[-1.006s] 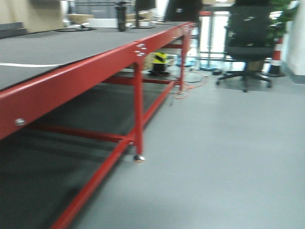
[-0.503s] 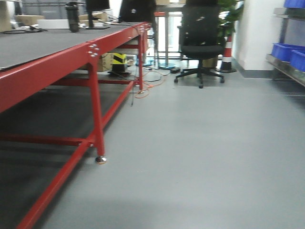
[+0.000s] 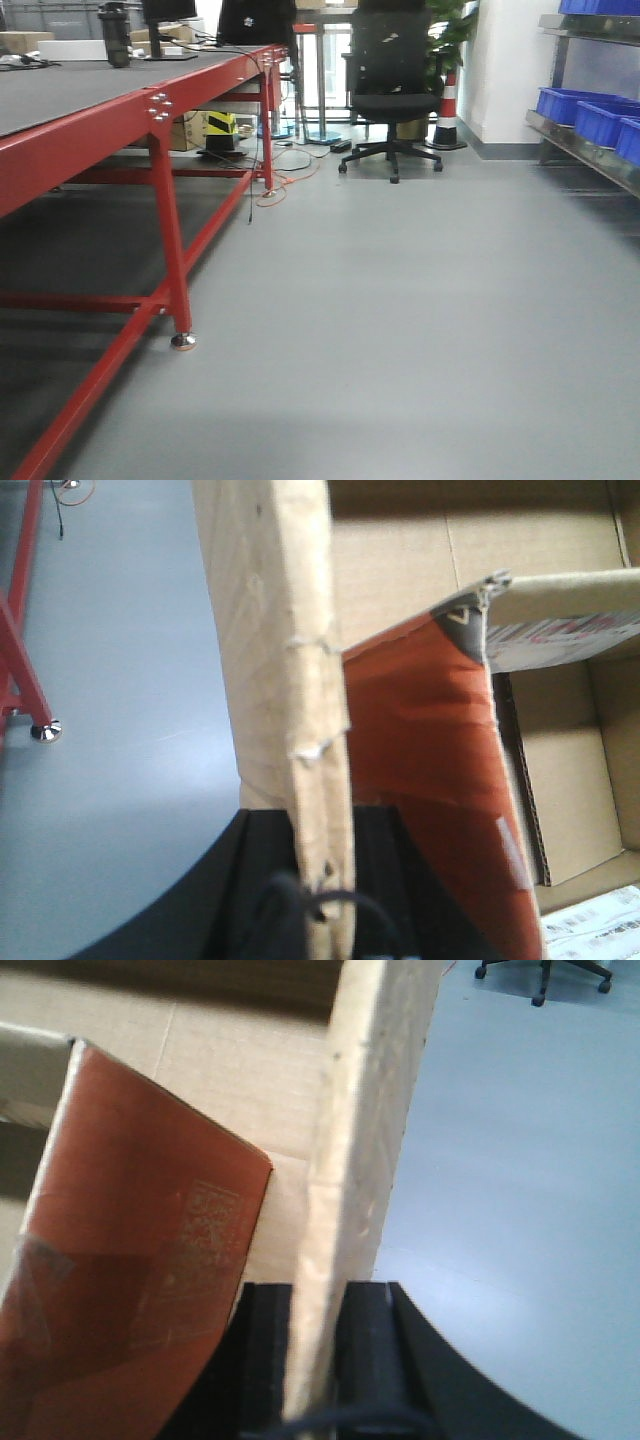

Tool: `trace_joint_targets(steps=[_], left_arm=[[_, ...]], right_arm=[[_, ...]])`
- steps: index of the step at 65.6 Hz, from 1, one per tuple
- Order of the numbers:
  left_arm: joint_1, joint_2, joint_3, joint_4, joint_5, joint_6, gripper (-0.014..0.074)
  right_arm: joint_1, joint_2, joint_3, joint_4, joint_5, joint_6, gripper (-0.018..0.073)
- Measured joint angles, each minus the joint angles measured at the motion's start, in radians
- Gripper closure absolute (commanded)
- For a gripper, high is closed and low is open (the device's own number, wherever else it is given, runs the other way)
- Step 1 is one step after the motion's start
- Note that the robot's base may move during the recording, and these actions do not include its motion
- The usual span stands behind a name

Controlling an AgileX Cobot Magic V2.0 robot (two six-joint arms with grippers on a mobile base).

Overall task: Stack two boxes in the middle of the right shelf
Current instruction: 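Turn the base away from the table while holding the boxes, then drive the base toward the steel rack of blue bins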

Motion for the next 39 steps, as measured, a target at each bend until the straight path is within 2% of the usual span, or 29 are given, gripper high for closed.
trace_joint_targets(steps=[39], left_arm=[[0.0, 0.0, 0.0, 0.0, 0.0, 0.0, 0.0708]], right_arm=[[0.0, 0.0, 0.0, 0.0, 0.0, 0.0, 0.0711]])
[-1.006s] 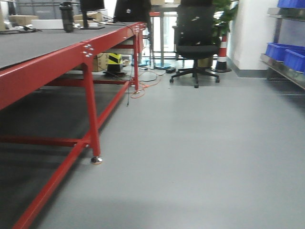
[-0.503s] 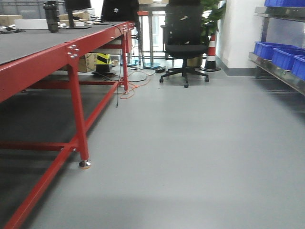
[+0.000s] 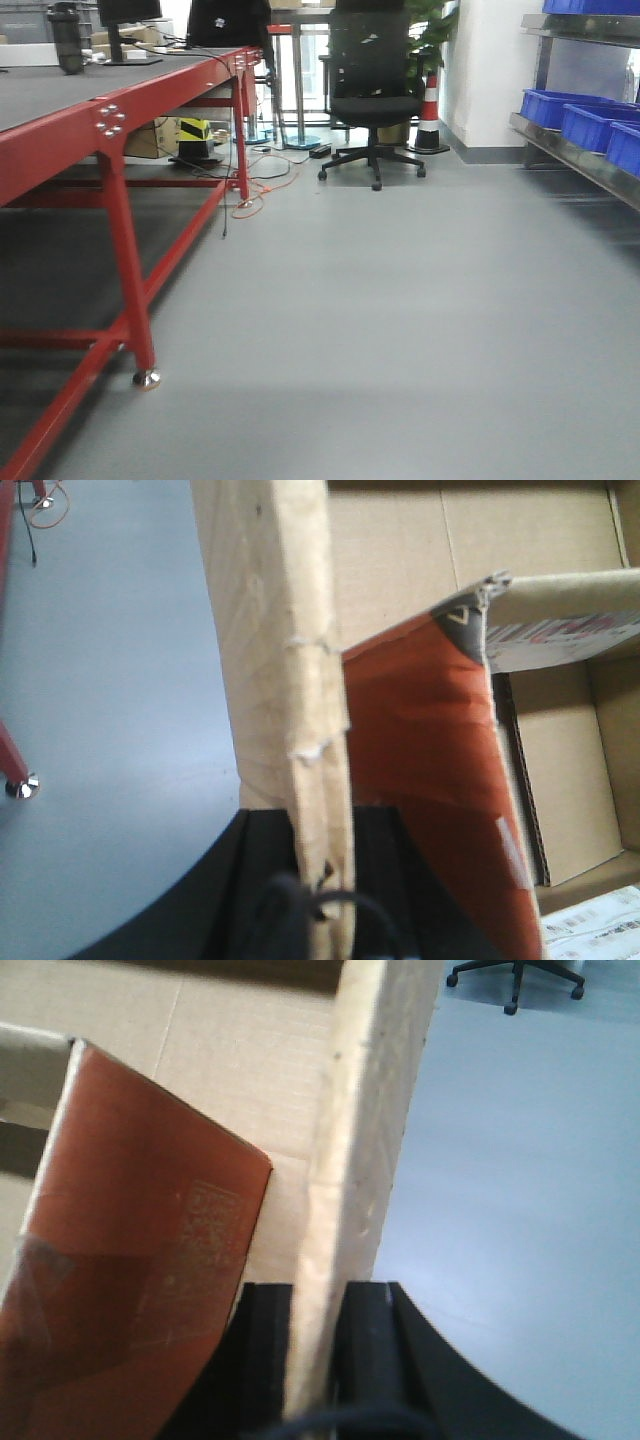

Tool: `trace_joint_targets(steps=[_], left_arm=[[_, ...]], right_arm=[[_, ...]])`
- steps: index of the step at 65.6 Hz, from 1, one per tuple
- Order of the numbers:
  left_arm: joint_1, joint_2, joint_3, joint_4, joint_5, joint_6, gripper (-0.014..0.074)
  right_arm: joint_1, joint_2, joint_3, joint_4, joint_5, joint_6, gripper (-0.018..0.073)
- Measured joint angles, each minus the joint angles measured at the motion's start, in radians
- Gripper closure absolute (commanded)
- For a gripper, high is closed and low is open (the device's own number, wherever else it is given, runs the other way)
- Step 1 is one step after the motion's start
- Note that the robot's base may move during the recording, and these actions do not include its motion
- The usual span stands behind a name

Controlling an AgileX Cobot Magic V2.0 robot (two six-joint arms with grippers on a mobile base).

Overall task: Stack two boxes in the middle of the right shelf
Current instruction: 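Drive the base toward the steel rack of blue bins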

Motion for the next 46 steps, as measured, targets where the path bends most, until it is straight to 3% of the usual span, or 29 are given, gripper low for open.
trace_joint_targets(steps=[46], left_arm=[[0.0, 0.0, 0.0, 0.0, 0.0, 0.0, 0.0708]], right_arm=[[0.0, 0.0, 0.0, 0.0, 0.0, 0.0, 0.0711]])
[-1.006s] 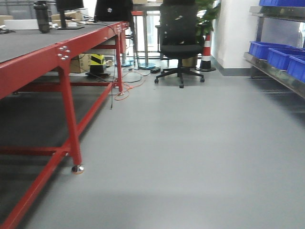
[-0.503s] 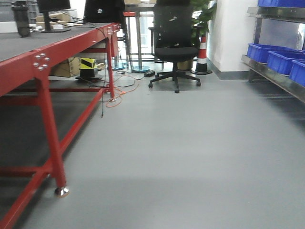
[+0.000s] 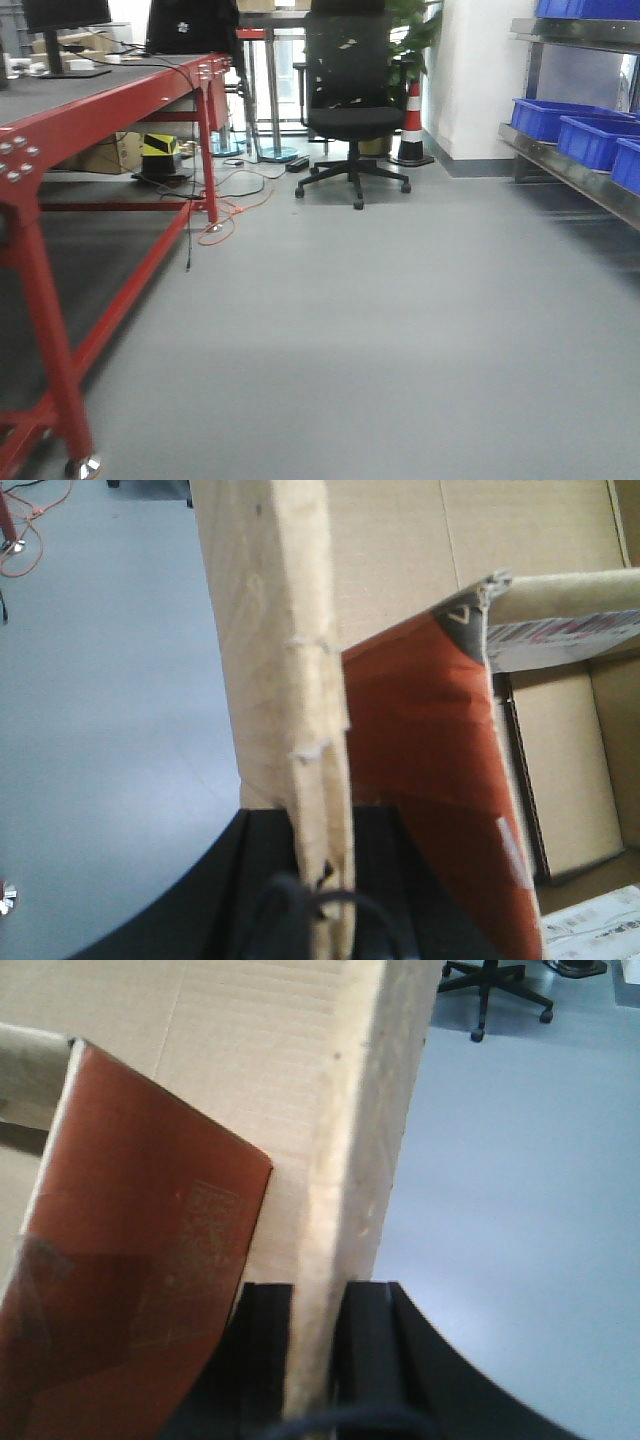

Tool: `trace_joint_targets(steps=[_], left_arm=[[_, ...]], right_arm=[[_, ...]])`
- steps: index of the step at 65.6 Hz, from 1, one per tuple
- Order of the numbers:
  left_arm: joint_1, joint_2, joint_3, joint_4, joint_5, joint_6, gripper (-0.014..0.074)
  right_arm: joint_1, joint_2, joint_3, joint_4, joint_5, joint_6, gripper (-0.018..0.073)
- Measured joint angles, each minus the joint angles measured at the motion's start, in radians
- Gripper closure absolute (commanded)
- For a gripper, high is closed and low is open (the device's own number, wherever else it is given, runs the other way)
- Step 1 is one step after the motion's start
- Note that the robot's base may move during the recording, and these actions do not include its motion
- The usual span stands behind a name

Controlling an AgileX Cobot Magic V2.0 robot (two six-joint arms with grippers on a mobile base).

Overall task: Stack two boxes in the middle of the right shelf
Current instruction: 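Drive the base toward the steel rack of blue bins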

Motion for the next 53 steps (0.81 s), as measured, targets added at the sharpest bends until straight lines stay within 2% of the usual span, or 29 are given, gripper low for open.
trace_joint_targets(steps=[53], left_arm=[[0.0, 0.0, 0.0, 0.011, 0.0, 0.0, 0.0708]], right_arm=[[0.0, 0.0, 0.0, 0.0, 0.0, 0.0, 0.0711]])
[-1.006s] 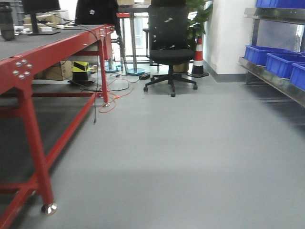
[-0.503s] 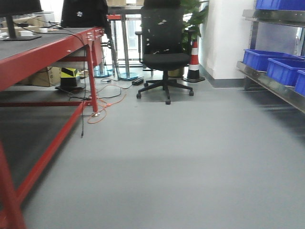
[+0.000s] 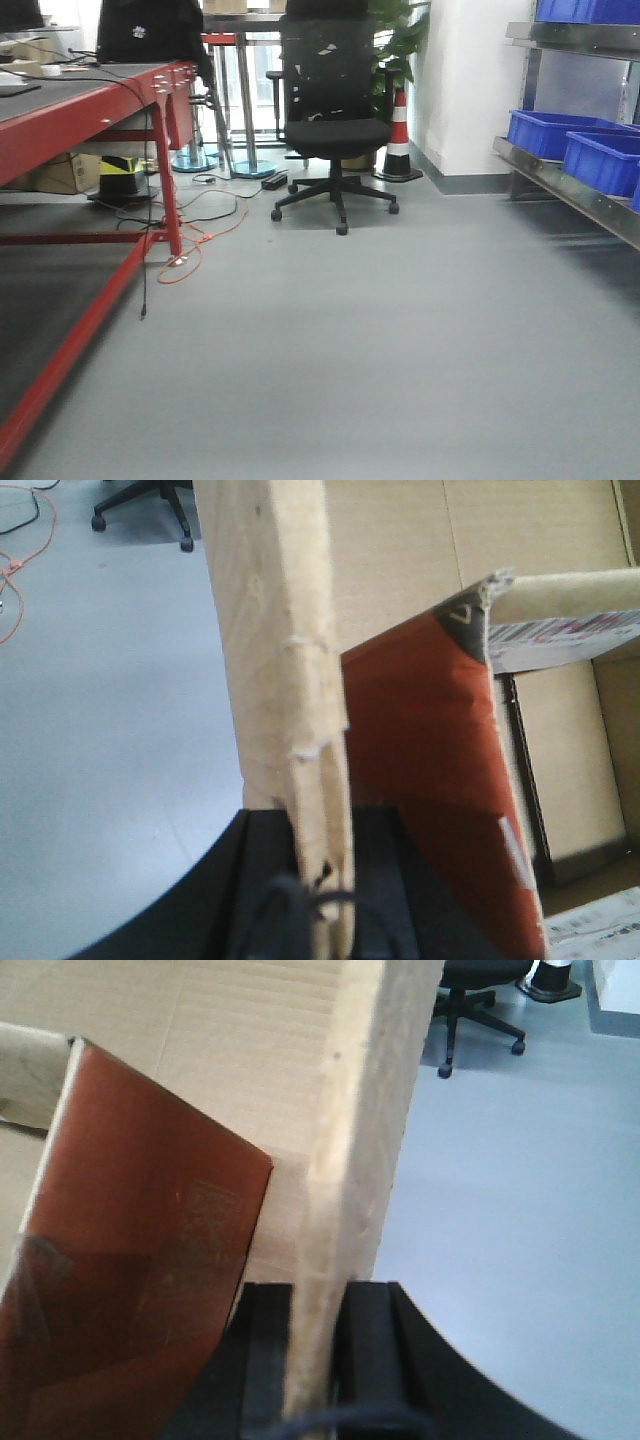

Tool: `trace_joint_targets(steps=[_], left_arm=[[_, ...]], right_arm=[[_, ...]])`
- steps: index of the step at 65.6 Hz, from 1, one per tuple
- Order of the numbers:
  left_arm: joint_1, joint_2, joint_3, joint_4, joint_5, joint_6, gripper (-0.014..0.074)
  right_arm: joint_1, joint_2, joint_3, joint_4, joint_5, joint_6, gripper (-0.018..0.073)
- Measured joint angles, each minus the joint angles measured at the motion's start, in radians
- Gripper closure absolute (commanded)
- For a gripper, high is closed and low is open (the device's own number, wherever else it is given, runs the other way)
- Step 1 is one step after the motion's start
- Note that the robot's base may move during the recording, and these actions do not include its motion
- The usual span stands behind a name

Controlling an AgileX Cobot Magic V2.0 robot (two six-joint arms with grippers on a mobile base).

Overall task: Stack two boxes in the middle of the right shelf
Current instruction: 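Drive the base toward the steel rack of blue bins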

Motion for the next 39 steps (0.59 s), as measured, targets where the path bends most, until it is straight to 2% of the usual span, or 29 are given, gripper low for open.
trace_joint_targets(steps=[39], left_arm=[[0.0, 0.0, 0.0, 0.0, -0.002, 0.0, 0.0708]], right_arm=[[0.0, 0.0, 0.0, 0.0, 0.0, 0.0, 0.0711]])
